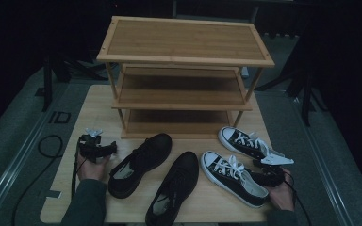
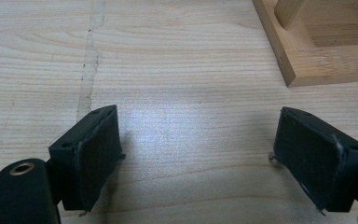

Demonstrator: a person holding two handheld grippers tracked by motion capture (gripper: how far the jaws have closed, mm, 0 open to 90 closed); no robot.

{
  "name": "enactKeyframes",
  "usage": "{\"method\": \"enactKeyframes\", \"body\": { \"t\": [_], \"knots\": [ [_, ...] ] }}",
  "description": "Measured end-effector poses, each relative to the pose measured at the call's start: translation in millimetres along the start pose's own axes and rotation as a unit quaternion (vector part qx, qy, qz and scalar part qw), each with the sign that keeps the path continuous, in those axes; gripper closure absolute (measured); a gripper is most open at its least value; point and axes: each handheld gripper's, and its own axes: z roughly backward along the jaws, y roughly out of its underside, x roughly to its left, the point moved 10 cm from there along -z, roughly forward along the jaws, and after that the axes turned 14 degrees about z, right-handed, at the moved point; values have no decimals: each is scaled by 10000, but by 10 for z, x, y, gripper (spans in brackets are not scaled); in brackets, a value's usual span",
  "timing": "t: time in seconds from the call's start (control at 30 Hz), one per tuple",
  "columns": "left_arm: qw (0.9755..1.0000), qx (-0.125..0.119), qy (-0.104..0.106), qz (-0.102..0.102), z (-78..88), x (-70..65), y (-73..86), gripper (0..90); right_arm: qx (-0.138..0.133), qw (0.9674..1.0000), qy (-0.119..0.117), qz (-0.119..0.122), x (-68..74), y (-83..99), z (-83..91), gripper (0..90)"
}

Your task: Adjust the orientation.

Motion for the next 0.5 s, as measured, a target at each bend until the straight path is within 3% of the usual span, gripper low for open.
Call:
{"method": "enactKeyframes", "body": {
  "t": [0.4,0.5],
  "knots": [
    [10000,-12,-17,15,-6,3,-11,162,-1,10000,-9,-2,1,0,0,398],
    [9999,-72,-69,76,-7,25,-33,219,0,10000,-13,0,2,0,0,394]
  ]
}}
